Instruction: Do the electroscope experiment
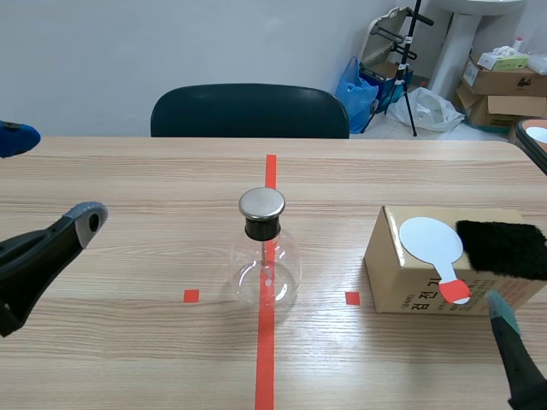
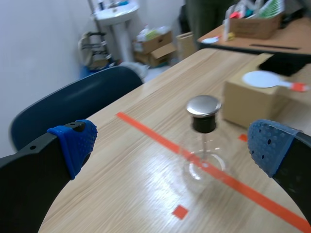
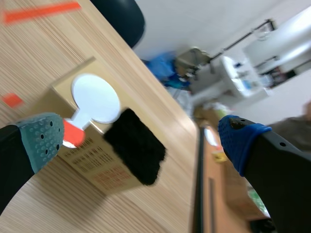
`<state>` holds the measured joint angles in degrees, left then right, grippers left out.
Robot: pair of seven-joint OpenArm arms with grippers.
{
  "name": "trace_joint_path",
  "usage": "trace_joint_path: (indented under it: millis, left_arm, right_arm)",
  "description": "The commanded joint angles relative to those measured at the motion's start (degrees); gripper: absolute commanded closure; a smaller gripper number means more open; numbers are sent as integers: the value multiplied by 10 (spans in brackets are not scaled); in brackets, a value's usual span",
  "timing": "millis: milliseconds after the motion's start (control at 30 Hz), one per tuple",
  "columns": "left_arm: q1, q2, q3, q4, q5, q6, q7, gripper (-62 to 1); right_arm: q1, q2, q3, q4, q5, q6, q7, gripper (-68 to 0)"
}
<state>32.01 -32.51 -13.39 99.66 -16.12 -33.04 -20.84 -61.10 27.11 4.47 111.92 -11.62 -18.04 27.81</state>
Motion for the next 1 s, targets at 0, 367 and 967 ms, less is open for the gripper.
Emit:
trace_joint_path:
  millis: [0, 367, 967]
  left_arm:
    - [3, 1, 3, 22, -19, -3, 12, -623]
    - [81, 1, 3, 125, -37, 24, 52, -623]
    - [113, 1, 24, 185, -38, 85, 85, -623]
  right_arm:
    - [13, 6, 9, 10, 23, 24, 2, -679]
    - [111, 10, 17, 22, 155, 248, -53, -679]
    - [143, 8, 17, 55, 203, 306, -78, -679]
